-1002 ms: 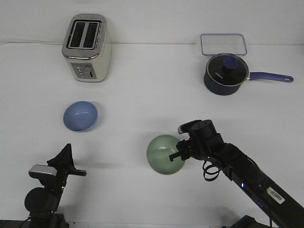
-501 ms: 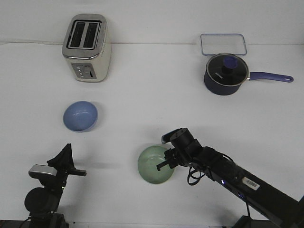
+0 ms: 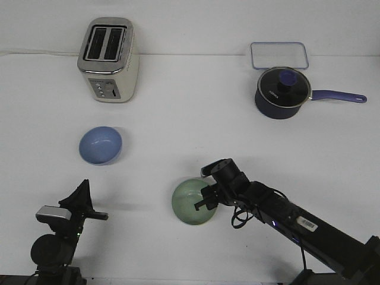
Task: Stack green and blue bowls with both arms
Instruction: 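Release the green bowl on the table and withdraw the right gripper, then grasp the light blue bowl rim with the left gripper and lift it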
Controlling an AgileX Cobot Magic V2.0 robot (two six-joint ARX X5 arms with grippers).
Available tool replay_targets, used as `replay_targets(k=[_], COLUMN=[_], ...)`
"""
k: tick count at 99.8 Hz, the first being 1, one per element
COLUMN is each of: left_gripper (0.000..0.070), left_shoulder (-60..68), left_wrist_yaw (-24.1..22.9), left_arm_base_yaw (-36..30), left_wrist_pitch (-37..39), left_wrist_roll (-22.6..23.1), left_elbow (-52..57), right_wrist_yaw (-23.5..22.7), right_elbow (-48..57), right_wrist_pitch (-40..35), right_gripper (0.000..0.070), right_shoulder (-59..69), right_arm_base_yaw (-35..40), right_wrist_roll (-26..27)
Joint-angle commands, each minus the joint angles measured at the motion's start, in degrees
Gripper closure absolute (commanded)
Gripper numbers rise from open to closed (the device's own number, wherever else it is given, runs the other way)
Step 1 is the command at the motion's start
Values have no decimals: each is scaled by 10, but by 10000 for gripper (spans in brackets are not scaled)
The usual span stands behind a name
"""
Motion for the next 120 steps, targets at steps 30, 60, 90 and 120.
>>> replay_targets(k=[30,60,90,120], left_gripper=[689,687,687,559], left_shoulder=[-1,0,85,341], left_wrist_yaw=[0,0,-63,-72], left_arm_base_yaw=[1,1,2,23], left_wrist_pitch=[8,-26,-126,-145], left_wrist_roll=[-81,-201,-207,-163], left_elbow=[-6,21,145,294], right_wrist_yaw=[9,119,174,193], right_elbow=[4,-26,-220,-269], right_wrist_pitch=[43,78,151,106], right_gripper=[400,401,405,404], right_shoulder=[-135,-302,-518,-587], right_arm_base_yaw=[-17,-28,-28,-28], right_wrist_roll=[-38,-73,-86,-78])
